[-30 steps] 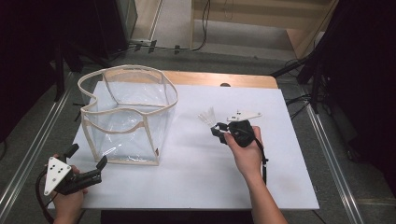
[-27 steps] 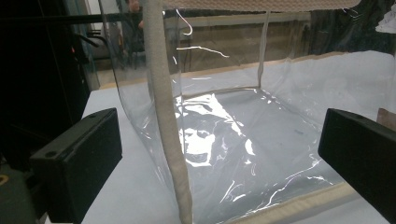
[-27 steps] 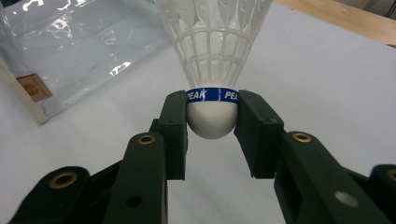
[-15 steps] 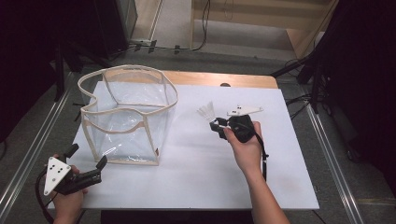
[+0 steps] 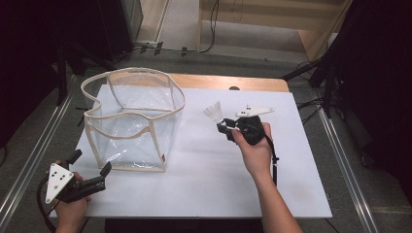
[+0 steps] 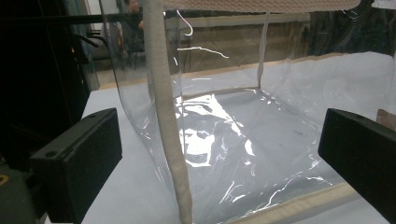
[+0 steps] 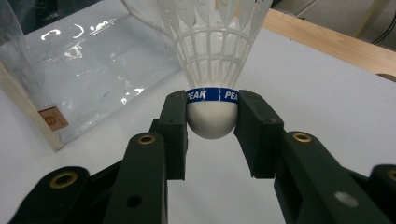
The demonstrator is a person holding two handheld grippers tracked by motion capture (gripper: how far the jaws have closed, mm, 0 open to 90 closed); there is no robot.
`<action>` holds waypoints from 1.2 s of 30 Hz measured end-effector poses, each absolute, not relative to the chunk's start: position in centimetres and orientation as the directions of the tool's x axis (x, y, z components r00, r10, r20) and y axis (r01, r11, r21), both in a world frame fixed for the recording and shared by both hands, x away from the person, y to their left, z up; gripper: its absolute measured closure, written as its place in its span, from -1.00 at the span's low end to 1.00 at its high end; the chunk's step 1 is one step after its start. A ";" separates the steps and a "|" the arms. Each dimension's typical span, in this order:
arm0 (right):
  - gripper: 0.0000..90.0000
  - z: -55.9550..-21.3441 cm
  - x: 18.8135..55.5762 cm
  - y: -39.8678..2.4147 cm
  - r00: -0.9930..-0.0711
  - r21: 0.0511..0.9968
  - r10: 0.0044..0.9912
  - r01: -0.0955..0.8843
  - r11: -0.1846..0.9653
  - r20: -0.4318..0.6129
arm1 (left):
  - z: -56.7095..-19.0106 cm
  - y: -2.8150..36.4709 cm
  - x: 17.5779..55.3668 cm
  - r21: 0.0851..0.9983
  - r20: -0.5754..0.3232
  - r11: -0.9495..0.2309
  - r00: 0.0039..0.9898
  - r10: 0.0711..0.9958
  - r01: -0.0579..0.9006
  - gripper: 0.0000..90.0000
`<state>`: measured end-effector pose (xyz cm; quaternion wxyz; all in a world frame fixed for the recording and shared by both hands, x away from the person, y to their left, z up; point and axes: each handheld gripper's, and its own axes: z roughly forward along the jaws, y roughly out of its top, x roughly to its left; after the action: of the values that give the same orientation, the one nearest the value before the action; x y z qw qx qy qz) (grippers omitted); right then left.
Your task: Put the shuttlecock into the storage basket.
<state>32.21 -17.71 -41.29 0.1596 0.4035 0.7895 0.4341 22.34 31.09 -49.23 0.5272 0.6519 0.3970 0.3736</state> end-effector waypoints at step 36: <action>0.40 -38.5 33.2 -16.1 -0.648 0.850 0.754 0.454 0.268 0.108 | -49.2 31.1 22.3 0.984 0.073 -0.132 0.410 0.909 0.119 -0.99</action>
<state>33.16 -16.13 -38.51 0.1616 0.3873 0.7795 0.4650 22.31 31.07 -49.23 0.5281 0.6529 0.3937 0.3740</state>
